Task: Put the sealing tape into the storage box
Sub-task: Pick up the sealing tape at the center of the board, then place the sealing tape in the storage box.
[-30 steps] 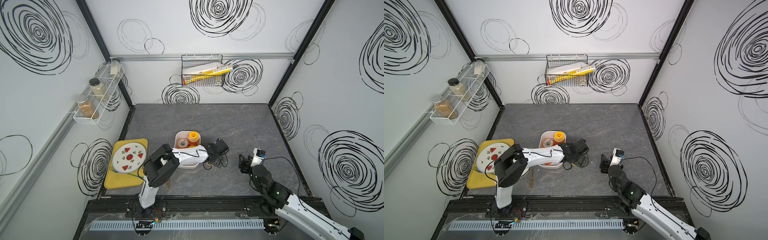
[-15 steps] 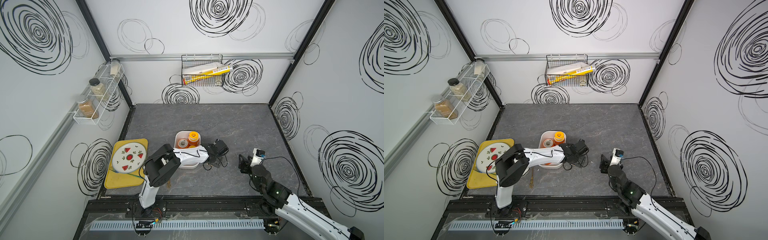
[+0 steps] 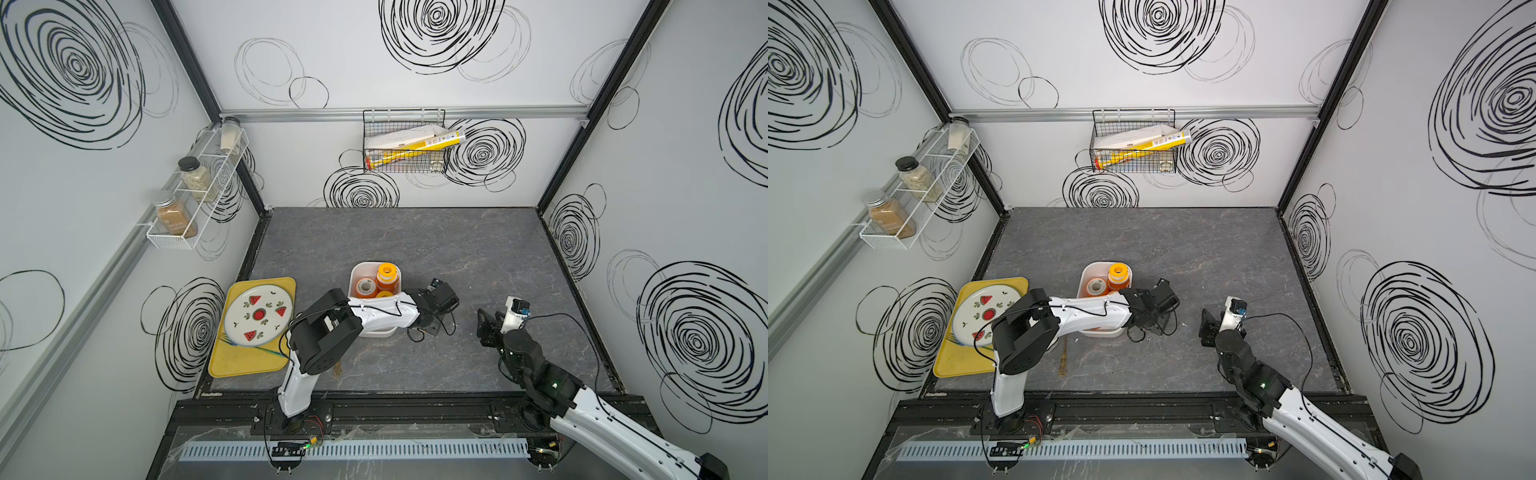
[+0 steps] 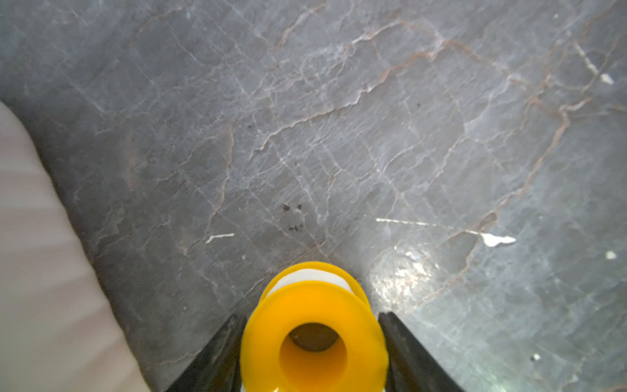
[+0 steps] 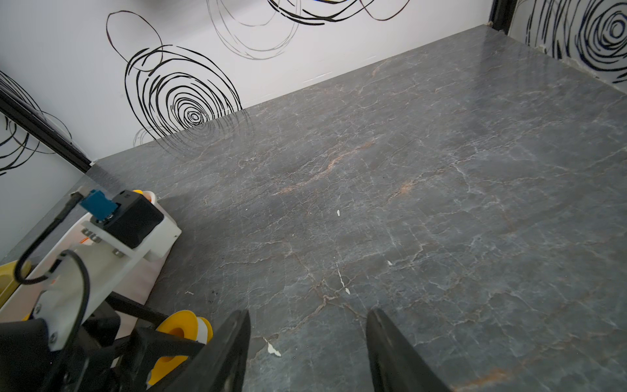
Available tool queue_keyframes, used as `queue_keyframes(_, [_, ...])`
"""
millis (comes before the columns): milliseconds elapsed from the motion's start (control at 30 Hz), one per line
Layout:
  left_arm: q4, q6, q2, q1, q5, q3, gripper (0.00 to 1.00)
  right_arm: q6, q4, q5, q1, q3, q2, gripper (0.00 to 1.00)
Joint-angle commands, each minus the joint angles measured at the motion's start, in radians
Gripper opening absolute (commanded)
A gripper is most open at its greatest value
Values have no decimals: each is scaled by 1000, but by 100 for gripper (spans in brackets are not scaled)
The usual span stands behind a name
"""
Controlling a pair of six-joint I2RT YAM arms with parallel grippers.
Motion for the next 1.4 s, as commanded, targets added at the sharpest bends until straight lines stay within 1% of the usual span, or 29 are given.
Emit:
queue_keyframes(0, [-41,-4,-1,-13,-38,36,62,-1,18,1,1,9,8,59])
queue_keyframes(367, [-116,23,-83,-13,-101,128,61,-3,23,1,1,9,11,59])
queue_keyframes(500, [-145,27,-136,16,-142,131,61,-7,27,1,1,11,17,59])
queue_keyframes(600, [-157,36,-191,67,-154,113,61,-7,28,-1,1,12,23,59])
queue_keyframes(800, [-137,47,-314,226,-149,1,61,-10,33,-2,1,12,32,59])
queue_keyframes(933, [-120,40,-355,343,-137,-62,61,-14,37,-4,1,14,37,59])
queue_keyframes(1033, [-86,39,-369,407,-104,-104,61,-13,35,-5,1,15,37,59])
queue_keyframes(1200, [-63,37,-345,465,-76,-122,61,-13,37,-8,1,15,37,59])
queue_keyframes(1367, [-48,40,-313,480,-58,-126,61,-13,38,-10,1,15,37,59])
